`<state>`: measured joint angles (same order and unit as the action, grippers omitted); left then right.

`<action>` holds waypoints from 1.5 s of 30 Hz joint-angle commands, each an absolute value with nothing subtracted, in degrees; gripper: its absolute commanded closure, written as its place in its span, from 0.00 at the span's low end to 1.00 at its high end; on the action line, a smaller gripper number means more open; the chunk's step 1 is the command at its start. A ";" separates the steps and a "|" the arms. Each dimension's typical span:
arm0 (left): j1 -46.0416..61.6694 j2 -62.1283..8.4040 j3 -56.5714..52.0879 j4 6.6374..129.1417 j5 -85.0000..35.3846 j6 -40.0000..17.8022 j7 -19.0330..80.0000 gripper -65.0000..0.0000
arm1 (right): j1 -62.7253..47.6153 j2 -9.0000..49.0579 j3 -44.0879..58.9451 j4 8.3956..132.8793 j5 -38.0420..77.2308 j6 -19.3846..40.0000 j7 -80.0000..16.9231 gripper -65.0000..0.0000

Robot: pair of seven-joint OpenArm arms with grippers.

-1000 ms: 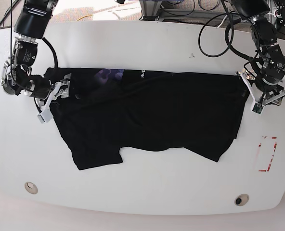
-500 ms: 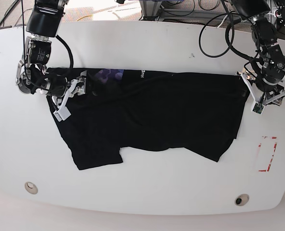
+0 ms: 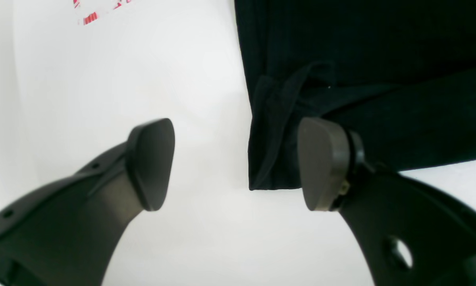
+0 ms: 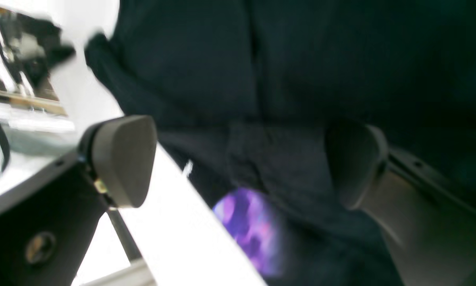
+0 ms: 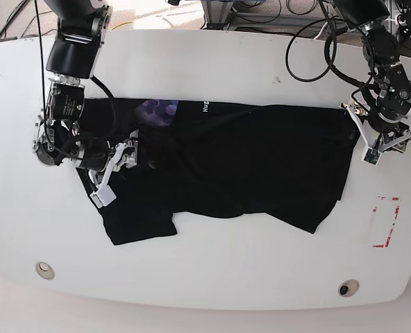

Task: Layout the t-shirt on the table in an organized manner, then fold the t-shirt properly
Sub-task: 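Move the right gripper along the shirt edge toward the sleeve, then grasp the shirt's edges with both grippers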

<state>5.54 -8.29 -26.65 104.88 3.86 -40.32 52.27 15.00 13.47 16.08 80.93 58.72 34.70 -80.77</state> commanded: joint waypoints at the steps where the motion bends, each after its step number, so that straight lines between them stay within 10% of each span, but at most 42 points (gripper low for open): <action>1: 4.88 -9.01 -26.86 105.80 3.47 -40.00 51.30 0.32 | 17.63 14.55 16.66 78.29 59.82 34.86 -80.00 0.00; 25: 2.15 -8.92 -33.63 109.67 3.12 -40.00 46.37 0.32 | -2.59 34.95 17.19 101.76 53.85 35.03 -71.60 0.00; 45: 3.30 -8.92 -33.71 108.88 3.12 -40.00 46.37 0.32 | -11.47 32.40 22.46 95.16 39.69 40.00 -57.54 0.00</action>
